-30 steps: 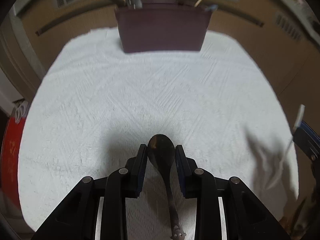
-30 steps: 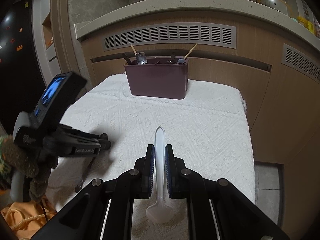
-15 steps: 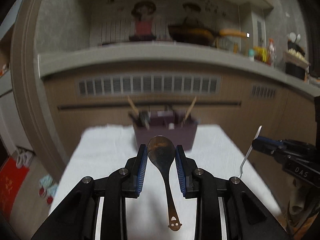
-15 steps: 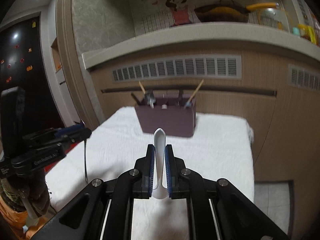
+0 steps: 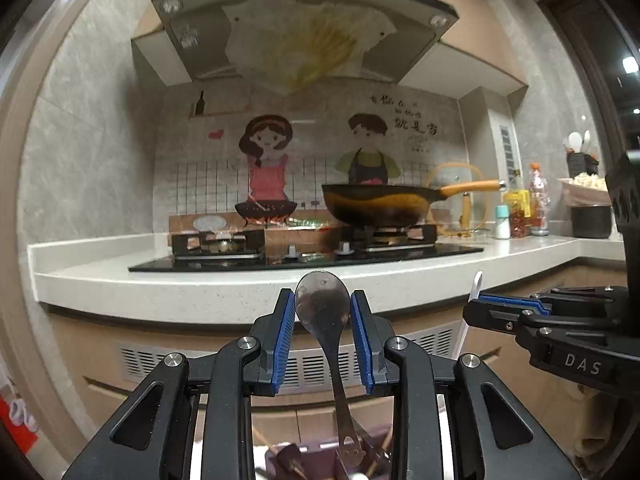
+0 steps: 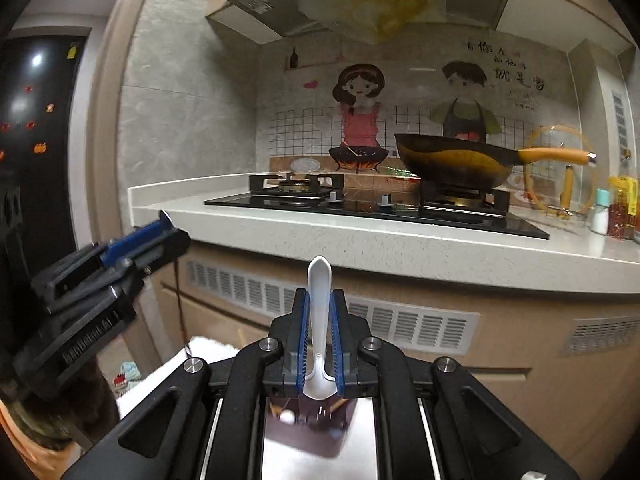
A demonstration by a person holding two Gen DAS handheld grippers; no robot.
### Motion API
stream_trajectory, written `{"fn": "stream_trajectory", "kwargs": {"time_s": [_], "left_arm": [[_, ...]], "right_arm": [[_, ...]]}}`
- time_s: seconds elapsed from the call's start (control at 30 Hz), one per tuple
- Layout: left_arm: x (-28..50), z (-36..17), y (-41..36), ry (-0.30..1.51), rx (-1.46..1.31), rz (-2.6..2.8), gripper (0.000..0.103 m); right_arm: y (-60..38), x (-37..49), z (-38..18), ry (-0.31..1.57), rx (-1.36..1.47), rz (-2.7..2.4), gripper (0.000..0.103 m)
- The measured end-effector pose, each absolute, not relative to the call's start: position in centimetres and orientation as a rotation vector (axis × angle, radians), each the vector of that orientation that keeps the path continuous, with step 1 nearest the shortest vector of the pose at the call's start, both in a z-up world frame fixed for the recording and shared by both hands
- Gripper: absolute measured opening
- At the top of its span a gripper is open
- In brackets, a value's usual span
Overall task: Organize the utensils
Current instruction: 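Lift the metal spoon with the left tool while the right tool carries the white spoon over the caddy, then lower both spoons into the caddy and open both tools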
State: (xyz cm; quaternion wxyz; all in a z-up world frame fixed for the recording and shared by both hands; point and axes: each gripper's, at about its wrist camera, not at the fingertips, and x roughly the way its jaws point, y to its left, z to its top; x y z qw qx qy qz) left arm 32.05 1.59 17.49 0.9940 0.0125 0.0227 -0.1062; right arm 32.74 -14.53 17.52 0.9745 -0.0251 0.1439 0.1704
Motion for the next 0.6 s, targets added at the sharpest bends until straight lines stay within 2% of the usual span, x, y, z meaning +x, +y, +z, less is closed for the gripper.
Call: {"fn": "stream_trajectory", "kwargs": {"time_s": [0.27, 0.6], "left_arm": [[39.5, 9.9, 1.9, 0.185, 0.002, -0.196, 0.029], [41.8, 1.4, 1.8, 0.319, -0.009, -0.218, 0.029]], "right_arm": [[-12.1, 39.6, 12.3, 0.436, -0.05, 0.379, 0.01], [-11.0, 44.0, 1.4, 0.698, -0.049, 0.378, 0.01]]}}
